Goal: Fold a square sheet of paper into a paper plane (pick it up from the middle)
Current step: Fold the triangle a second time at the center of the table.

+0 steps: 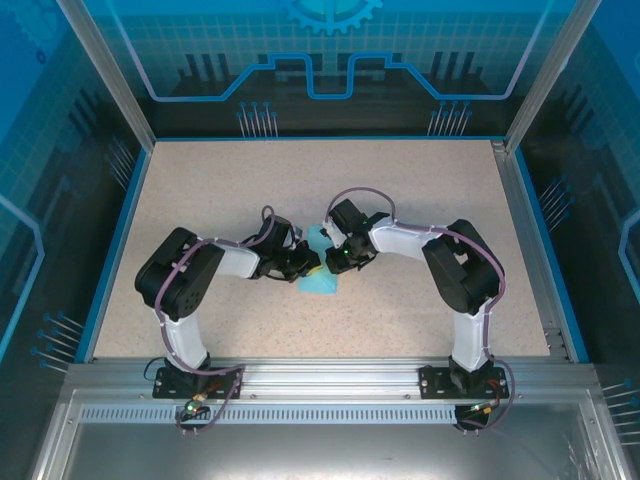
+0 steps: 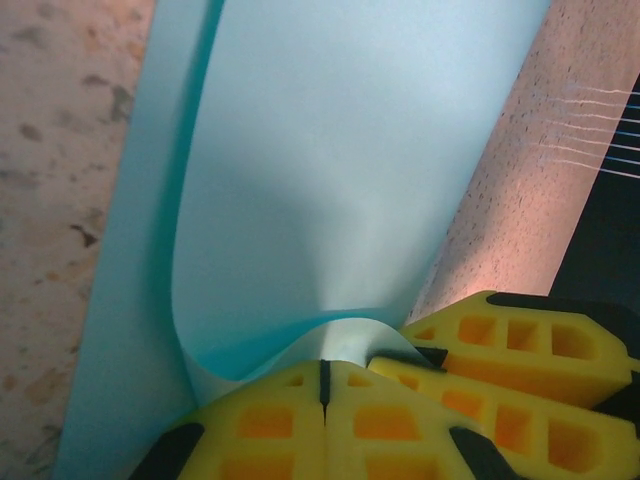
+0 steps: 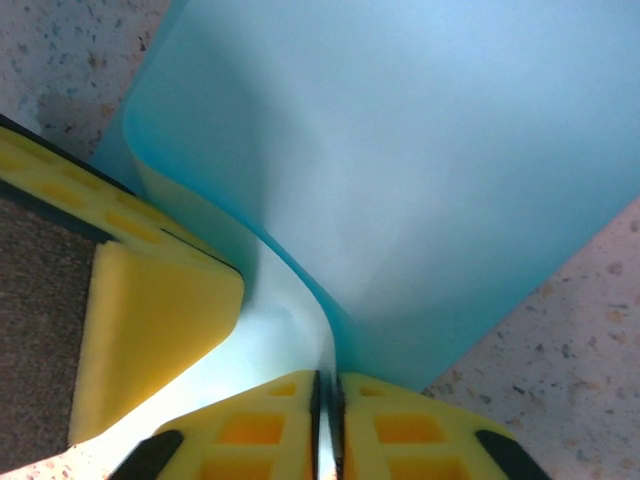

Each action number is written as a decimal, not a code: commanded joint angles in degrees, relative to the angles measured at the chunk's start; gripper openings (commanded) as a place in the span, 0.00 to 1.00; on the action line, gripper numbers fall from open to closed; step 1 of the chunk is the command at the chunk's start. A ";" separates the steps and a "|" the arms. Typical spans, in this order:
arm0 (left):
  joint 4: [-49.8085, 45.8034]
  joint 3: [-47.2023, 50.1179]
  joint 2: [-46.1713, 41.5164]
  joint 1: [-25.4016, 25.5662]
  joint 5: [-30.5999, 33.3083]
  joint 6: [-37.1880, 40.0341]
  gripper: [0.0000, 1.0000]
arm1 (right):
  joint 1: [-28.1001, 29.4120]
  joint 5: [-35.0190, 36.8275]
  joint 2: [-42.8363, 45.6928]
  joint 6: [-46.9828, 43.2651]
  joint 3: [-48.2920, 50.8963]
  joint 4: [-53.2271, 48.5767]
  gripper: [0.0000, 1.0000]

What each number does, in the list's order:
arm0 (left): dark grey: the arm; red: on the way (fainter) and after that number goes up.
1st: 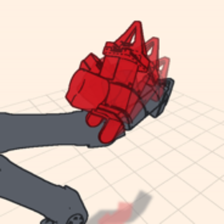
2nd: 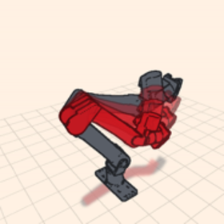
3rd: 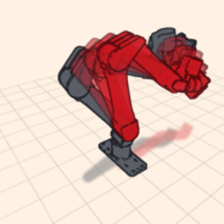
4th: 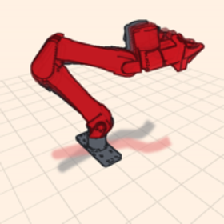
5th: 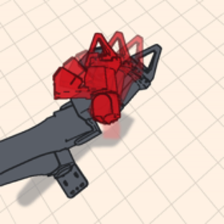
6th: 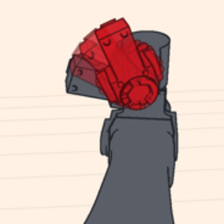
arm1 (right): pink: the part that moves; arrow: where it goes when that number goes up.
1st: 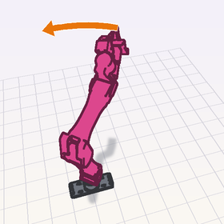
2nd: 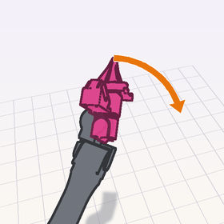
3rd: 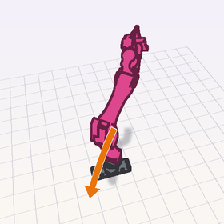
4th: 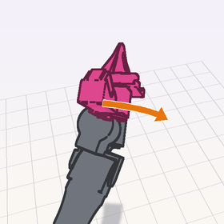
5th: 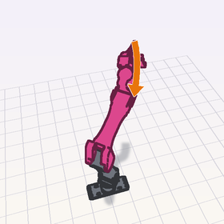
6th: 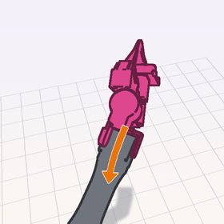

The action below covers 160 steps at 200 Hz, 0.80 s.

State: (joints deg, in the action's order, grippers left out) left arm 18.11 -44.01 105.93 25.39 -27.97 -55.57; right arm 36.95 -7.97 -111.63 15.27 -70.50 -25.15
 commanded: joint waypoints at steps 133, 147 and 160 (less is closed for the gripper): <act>-2.83 1.49 1.04 -0.17 1.08 1.60 0.00 | -0.45 -19.39 11.87 18.54 12.04 15.47 0.06; -2.84 1.54 1.03 -0.16 1.12 1.60 0.00 | 0.85 -19.31 10.10 19.12 11.35 15.44 0.05; -2.99 1.36 1.03 -0.19 1.03 1.61 0.00 | 1.82 -18.87 8.75 19.44 10.80 15.28 0.05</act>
State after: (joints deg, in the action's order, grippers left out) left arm 18.96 -43.66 105.97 25.39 -27.97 -55.37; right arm 36.62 -24.51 -100.03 32.12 -58.65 -11.51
